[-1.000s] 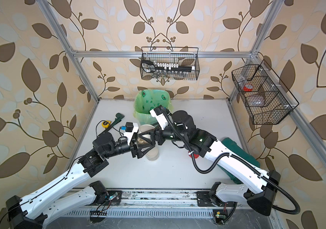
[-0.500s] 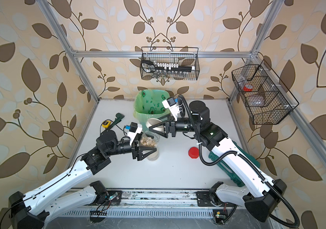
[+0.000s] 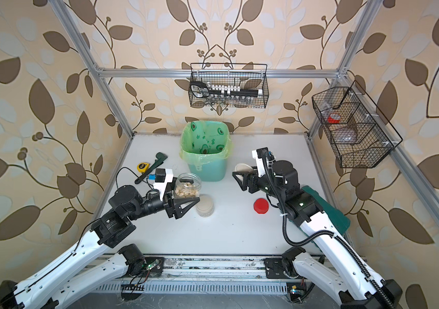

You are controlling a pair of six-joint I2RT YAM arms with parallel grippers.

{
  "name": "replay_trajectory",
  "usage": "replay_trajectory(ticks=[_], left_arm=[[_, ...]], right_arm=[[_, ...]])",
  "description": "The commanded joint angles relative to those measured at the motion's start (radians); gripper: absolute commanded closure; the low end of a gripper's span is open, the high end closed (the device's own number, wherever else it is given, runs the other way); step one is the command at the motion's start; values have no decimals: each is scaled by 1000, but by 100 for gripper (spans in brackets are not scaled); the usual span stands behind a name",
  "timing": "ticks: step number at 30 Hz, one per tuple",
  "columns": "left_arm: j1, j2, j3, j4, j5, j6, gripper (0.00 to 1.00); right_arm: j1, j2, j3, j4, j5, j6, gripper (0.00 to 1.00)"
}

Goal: Empty moldy peanuts from jars
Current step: Place the lid at the center of the board.

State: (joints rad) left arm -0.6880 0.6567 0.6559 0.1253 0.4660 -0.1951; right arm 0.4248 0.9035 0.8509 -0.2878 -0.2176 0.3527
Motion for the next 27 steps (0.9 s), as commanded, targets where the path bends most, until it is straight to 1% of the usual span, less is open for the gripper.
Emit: replay_trajectory(ticks=[1,5,9,14,20,23,27], left_arm=[[-4,-41,-36,70,-86,11,73],[-4,-76,-81,86,-110,-6,73],[-4,-109,-122,104,-121,-30,73],[-4,-154,-168,120,-134,-61,73],[-4,-195,-176,104,-132,-78,73],[-4,-206,-177,100,-125,-84,73],[-4,-207,-185,117,-118,-92,73]], right_arm=[[-55,-7,-117,85,76,24,57],[-98,18,-218,161,158,34,57],[-128,61,-275,243,229,47,57],[-157,154,-314,334,332,75,57],[-203,278,-326,401,454,112,58],[-224,342,-320,413,485,132,59],[-236,426,-294,404,458,164,58]])
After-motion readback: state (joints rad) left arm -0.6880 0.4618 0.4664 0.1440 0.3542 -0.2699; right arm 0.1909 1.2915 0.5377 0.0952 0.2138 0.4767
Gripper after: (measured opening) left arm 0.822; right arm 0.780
